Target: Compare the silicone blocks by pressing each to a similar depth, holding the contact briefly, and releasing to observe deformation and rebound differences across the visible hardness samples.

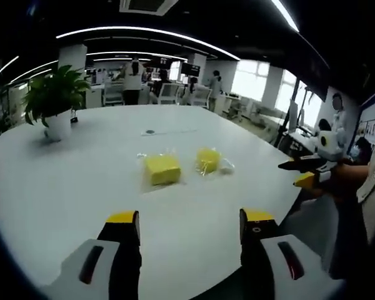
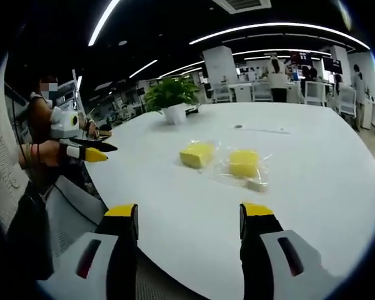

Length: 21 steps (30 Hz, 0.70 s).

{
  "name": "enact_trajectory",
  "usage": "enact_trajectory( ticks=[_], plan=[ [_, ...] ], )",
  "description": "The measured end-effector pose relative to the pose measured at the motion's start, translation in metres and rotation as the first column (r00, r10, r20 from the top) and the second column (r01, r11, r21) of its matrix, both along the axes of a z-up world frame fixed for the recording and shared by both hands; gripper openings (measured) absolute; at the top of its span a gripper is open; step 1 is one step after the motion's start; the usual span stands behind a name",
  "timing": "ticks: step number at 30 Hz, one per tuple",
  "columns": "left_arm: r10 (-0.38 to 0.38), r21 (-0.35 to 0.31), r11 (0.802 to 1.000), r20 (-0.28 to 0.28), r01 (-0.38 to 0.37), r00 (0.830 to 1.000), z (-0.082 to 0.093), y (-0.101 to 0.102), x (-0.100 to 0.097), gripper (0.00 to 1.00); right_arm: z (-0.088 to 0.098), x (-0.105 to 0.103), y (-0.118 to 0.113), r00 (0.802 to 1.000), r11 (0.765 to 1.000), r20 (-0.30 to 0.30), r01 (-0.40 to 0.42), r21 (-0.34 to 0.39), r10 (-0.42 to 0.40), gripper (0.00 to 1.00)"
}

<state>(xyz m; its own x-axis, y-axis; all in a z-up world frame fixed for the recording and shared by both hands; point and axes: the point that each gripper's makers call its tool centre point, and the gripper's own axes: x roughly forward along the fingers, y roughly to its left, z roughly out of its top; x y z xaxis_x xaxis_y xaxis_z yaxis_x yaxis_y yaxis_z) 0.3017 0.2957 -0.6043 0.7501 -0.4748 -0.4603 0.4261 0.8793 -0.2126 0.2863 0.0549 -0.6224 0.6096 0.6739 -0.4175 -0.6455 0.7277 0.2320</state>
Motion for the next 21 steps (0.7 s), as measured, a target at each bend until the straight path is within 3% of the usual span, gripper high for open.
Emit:
enact_trajectory(
  ticks=[2,4,9,21],
  plan=[
    [-0.009,-0.011,1.000,-0.007,0.009,1.000,0.000,-0.004,0.004,0.63,-0.002,0.000,-0.001,1.000,1.000,-0.004,0.001,-0.012,-0.001,0.61],
    [-0.009,-0.072,0.997,-0.024,0.008,1.000,0.002,-0.012,0.007,0.64,-0.002,0.003,-0.003,0.999,0.999,0.034,0.000,-0.043,0.001,0.62],
    [-0.023,-0.149,0.989,-0.034,0.018,0.999,0.008,-0.028,0.018,0.63,-0.004,0.002,-0.001,1.000,1.000,0.012,-0.007,-0.026,0.007,0.62],
    [-0.080,-0.135,0.988,-0.038,0.074,0.996,0.014,-0.053,0.050,0.62,-0.014,0.001,0.003,0.999,0.999,-0.027,-0.030,-0.018,0.030,0.61]
  ],
)
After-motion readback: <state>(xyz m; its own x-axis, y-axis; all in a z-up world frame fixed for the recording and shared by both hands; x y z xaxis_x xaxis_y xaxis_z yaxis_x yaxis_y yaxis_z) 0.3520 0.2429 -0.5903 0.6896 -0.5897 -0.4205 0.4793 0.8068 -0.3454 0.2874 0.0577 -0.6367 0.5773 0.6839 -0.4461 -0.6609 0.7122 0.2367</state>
